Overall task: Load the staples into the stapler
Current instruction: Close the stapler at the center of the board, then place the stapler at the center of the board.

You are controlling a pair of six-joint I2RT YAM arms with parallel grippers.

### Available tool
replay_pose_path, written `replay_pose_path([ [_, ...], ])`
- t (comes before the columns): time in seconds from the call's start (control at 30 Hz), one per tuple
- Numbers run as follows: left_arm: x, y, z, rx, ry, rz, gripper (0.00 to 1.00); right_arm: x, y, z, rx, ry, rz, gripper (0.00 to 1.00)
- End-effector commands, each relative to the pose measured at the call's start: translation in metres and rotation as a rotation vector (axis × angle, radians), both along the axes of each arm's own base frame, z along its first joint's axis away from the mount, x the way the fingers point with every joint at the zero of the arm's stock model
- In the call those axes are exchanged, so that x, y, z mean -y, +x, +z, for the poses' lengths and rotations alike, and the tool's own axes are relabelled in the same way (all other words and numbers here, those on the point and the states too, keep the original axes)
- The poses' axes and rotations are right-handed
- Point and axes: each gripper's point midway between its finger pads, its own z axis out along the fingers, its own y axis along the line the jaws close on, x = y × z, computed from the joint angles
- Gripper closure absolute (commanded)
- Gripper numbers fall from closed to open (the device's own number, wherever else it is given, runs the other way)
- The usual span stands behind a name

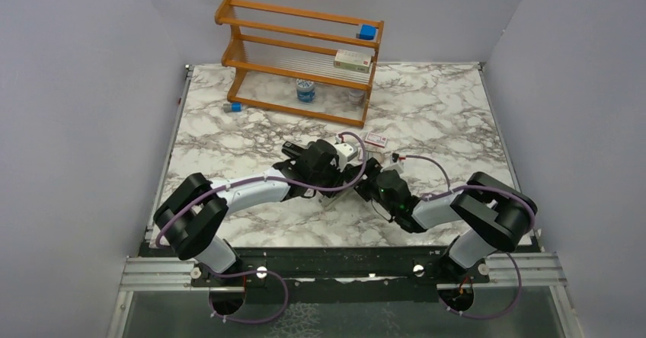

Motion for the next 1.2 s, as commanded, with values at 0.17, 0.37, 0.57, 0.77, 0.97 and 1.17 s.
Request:
replay_pose_path([
  [0.17, 0.027, -0.002, 0.018, 0.035, -0.092, -0.075, 0.93, -0.005, -0.002, -0.003, -0.031, 0.076, -0.009, 0.99],
  [0.37, 0.028, -0.004, 0.016, 0.029, -0.094, -0.091, 0.87, -0.007, 0.0, 0.006, 0.019, 0.058, 0.013, 0.88],
  [0.57, 0.027, -0.002, 0.013, 0.044, -0.067, -0.109, 1.0, 0.006, -0.001, 0.011, 0.07, -0.051, 0.016, 0.0],
  [0.77, 0.025, 0.009, 0.013, 0.117, -0.006, -0.157, 1.0, 0.079, 0.001, 0.01, 0.027, -0.268, -0.217, 0.0],
  [0.97, 0.045, 0.026, 0.011, 0.183, 0.059, -0.289, 1.0, 0.17, 0.0, 0.049, 0.054, -0.589, -0.521, 0.0],
  [1.17, 0.061, 0.036, 0.003, 0.238, 0.096, -0.465, 1.0, 0.212, -0.006, 0.103, 0.128, -0.679, -0.671, 0.0],
])
